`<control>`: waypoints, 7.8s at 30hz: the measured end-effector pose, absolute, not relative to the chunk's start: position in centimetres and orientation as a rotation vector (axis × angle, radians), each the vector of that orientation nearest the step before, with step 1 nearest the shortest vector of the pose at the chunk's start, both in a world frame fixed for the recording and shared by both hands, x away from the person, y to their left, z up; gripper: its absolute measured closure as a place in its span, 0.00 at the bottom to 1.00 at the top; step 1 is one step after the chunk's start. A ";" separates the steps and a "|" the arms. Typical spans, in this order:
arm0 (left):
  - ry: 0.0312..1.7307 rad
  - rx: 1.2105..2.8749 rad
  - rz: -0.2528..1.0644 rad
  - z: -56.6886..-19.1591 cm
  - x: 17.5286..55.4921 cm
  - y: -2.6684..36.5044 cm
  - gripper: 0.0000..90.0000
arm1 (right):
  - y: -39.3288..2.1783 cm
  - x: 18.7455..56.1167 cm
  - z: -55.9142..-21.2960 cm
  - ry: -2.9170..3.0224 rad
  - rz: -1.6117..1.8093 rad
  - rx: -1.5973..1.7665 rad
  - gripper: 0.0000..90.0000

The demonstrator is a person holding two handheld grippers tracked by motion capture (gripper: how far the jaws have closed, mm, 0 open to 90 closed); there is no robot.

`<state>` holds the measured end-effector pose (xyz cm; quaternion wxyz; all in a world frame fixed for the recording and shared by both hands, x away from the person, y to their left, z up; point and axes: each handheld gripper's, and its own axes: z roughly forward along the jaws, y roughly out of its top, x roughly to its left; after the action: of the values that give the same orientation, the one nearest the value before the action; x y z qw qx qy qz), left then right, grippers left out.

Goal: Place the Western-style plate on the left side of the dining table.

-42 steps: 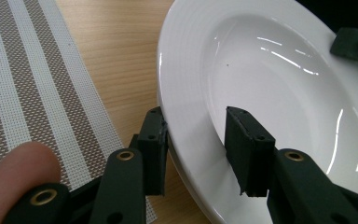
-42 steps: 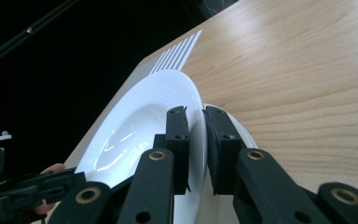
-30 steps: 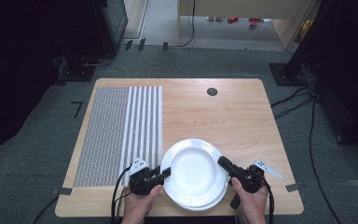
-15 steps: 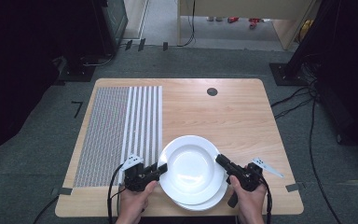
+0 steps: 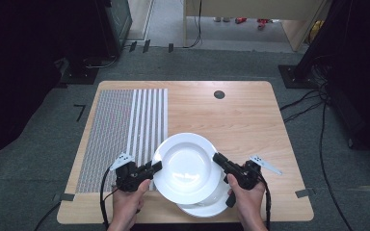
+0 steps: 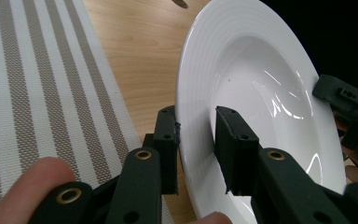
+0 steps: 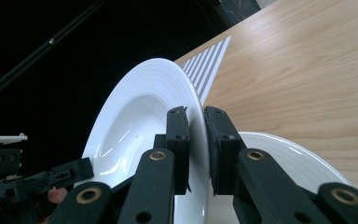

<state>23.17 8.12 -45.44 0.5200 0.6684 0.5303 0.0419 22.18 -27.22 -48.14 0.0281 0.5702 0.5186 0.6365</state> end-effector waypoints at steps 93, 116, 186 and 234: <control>1.665 1.424 0.185 -46.9 37.7 25.0 0.79 | -8.0 42.6 -49.5 1.883 1.828 2.017 0.90; 1.747 1.475 0.193 -49.6 39.6 24.2 0.76 | -7.4 43.9 -51.9 1.873 1.702 2.084 0.89; 1.412 1.560 0.508 -43.2 24.4 19.5 0.12 | -21.7 30.5 -40.4 1.986 1.577 1.410 0.27; 1.582 1.734 0.734 -50.7 21.2 23.0 0.12 | -42.4 22.1 -50.4 1.660 1.183 1.751 0.28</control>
<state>21.21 22.96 -50.69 0.3343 0.6645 0.6062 0.2813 22.14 -42.43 -50.35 0.2252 0.6349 0.6018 0.4290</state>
